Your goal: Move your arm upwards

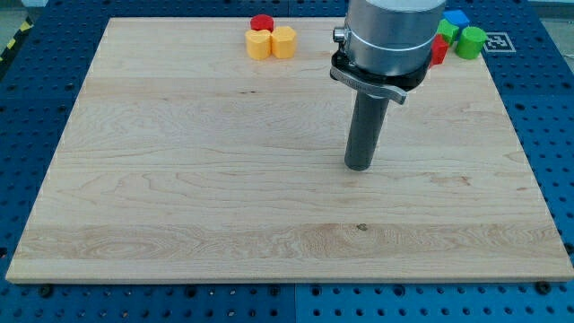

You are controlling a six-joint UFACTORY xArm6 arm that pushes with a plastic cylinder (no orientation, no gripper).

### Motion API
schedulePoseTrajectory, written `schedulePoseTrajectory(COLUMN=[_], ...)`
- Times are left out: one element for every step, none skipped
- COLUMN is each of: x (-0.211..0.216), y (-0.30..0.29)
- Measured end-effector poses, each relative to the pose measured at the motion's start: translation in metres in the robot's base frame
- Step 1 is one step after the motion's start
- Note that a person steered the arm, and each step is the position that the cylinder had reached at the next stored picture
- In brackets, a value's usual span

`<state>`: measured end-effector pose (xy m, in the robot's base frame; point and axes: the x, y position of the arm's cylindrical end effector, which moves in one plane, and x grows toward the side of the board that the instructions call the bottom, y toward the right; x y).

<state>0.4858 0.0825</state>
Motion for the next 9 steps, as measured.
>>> schedulePoseTrajectory(x=[0.000,-0.019,-0.057,-0.107,-0.152,-0.174,-0.176,-0.180,-0.207], y=[0.000,0.004,0.004,0.007,0.012,0.012,0.012,0.012,0.013])
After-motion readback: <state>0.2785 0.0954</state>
